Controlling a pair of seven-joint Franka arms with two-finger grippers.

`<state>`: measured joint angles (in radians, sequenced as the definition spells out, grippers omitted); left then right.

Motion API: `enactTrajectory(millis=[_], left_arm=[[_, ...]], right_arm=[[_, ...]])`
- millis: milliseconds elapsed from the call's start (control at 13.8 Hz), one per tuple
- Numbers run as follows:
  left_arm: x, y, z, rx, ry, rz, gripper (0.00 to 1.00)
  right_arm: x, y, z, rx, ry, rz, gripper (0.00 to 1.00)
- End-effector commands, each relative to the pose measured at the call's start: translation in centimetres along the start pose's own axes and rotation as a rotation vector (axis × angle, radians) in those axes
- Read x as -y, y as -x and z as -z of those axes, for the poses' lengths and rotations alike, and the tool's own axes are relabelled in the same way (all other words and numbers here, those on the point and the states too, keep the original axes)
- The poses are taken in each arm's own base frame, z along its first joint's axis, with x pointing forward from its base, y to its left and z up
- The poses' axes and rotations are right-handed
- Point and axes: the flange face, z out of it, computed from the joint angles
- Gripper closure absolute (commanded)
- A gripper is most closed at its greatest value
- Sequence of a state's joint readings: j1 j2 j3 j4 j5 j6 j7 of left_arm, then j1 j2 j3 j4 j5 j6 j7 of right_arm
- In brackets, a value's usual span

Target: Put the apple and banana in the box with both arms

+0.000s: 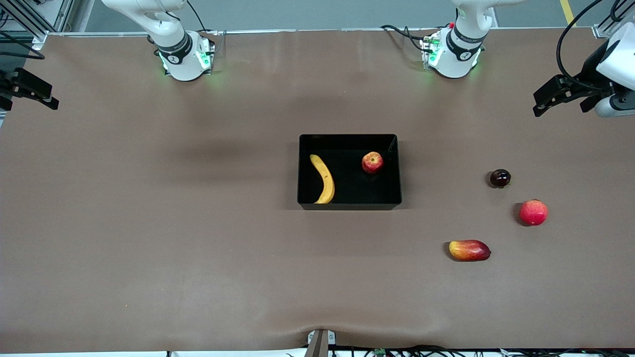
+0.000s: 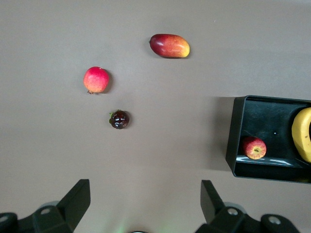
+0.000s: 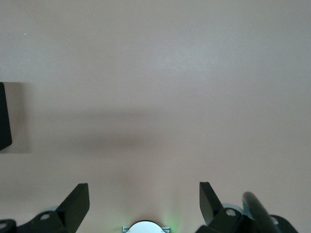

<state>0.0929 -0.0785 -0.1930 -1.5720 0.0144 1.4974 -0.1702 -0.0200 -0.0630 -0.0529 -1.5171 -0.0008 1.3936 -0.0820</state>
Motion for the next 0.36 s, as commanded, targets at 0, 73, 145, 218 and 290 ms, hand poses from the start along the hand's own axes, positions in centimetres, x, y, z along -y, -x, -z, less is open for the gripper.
enactTrajectory(millis=[0,73,145,218,290], left_arm=[[0.06,-0.22,0.23,0.004,0.0,-0.019,0.0],[-0.08,-0.25,0.15,0.005,-0.001,-0.021,0.0],[-0.16,-0.23,0.15,0.005,-0.001,-0.022,0.0],[-0.35,-0.06,0.11,0.007,-0.001,-0.024,0.0],[-0.43,-0.04,0.18,0.005,-0.001,-0.025,0.0]], right_arm=[[-0.43,0.57,0.23,-0.007,-0.014,-0.016,0.0],[-0.43,0.57,0.23,-0.007,-0.014,-0.016,0.0],[-0.59,0.6,0.14,-0.004,-0.015,-0.019,0.0],[-0.82,0.62,0.14,-0.004,-0.015,-0.023,0.0],[-0.98,0.56,0.08,-0.004,-0.015,-0.026,0.0]])
